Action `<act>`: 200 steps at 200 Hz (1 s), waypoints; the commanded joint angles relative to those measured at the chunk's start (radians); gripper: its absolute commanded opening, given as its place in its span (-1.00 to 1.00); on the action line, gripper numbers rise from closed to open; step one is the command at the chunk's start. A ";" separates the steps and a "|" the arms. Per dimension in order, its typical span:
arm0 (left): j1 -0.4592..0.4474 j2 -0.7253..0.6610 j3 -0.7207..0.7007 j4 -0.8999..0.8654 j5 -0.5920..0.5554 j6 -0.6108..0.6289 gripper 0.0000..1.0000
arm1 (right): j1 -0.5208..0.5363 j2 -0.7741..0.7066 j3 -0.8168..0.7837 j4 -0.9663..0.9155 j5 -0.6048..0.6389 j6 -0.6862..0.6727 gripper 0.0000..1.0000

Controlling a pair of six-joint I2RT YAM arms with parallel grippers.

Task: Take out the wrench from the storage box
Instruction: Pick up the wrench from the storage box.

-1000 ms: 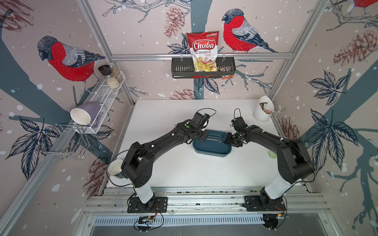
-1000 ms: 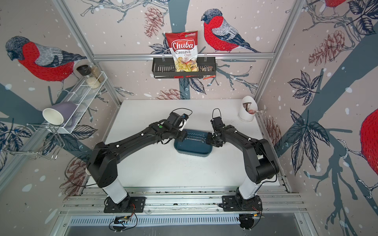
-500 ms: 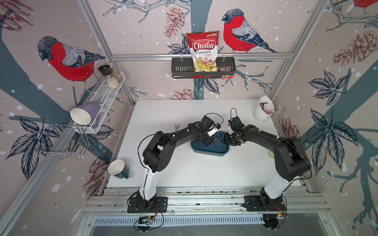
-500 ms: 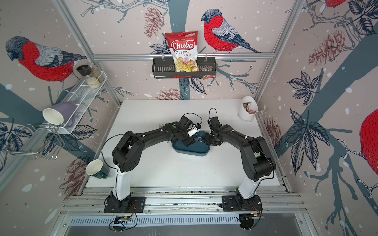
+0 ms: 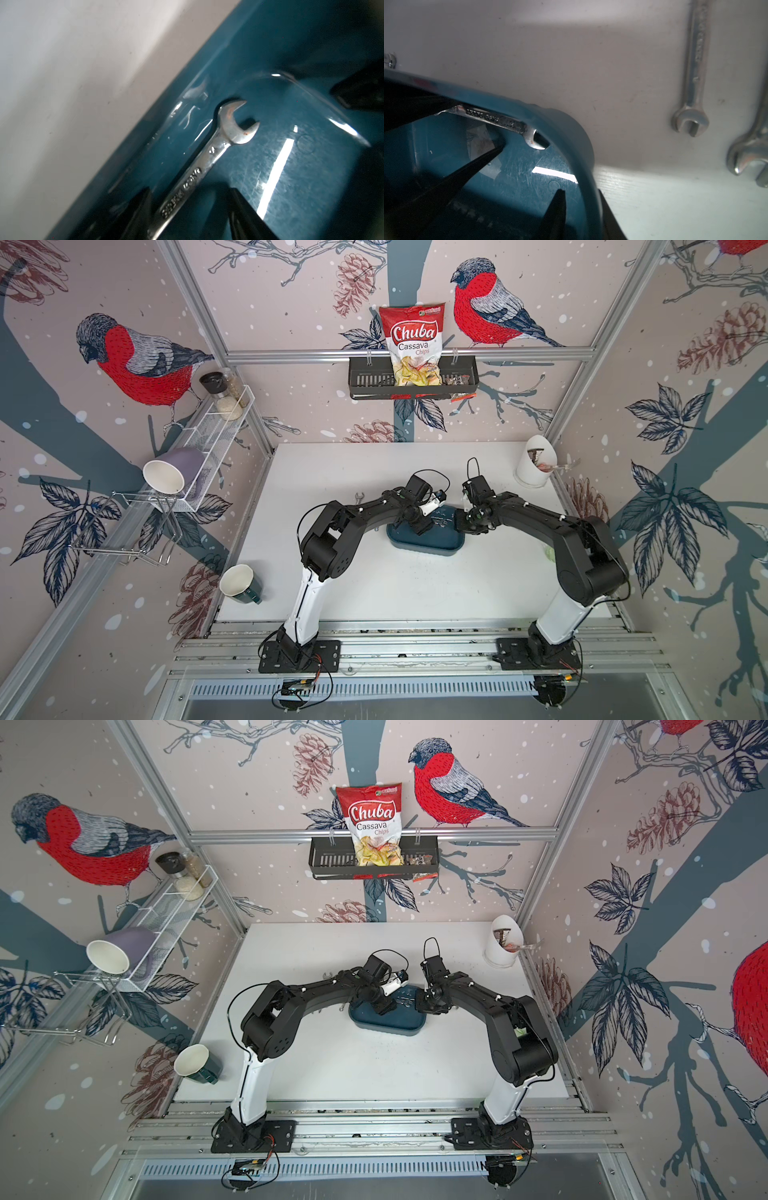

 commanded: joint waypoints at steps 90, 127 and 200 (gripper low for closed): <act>-0.044 -0.149 -0.122 -0.110 0.076 -0.069 0.07 | -0.015 0.046 0.033 0.050 -0.011 0.003 -0.45; -0.043 -0.135 -0.054 -0.126 -0.067 -0.058 0.14 | -0.015 0.045 0.035 0.056 -0.019 0.002 -0.46; 0.003 -0.013 0.070 -0.143 -0.015 0.022 0.20 | -0.010 0.033 0.023 0.057 -0.019 -0.008 -0.46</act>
